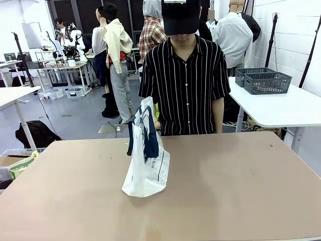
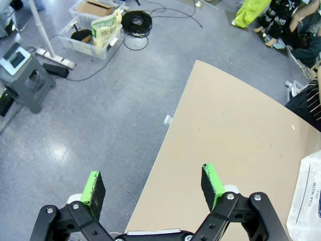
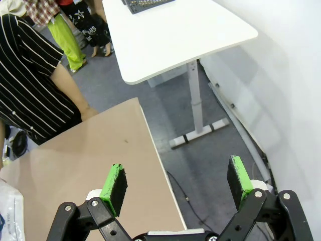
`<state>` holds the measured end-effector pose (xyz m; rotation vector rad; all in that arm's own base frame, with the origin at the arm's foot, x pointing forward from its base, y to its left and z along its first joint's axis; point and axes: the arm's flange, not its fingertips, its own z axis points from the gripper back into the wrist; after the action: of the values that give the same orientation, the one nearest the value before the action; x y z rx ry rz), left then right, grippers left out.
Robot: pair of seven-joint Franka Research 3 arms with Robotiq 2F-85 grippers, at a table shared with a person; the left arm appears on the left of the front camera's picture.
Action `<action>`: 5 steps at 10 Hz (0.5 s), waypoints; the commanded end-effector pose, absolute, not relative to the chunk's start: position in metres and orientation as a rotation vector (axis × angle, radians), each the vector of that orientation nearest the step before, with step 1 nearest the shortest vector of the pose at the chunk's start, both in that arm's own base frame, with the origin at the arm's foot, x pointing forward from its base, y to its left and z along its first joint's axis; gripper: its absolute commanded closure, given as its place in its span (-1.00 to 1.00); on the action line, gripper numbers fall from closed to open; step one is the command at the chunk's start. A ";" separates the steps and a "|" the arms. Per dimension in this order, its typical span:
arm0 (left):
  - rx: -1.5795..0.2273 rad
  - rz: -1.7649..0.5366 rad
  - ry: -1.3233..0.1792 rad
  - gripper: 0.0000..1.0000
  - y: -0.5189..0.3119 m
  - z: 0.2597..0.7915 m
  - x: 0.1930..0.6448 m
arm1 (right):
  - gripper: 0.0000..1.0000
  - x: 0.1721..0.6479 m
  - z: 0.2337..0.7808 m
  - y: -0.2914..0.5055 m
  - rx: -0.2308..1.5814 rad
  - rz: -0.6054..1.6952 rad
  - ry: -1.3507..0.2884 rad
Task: Transfer purchased items from the store into the shopping bag.
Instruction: Open the Reusable shopping bag in the center of the table.
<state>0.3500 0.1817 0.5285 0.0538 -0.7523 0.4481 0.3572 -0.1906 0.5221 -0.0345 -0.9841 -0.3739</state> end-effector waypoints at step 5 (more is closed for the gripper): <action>0.064 0.431 -0.746 -1.00 0.185 0.528 0.348 | -1.00 0.356 0.523 -0.191 -0.044 -0.367 -0.978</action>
<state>0.3500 0.1817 0.5285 0.0538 -0.7523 0.4481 0.3572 -0.1906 0.5221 -0.0346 -0.9841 -0.3738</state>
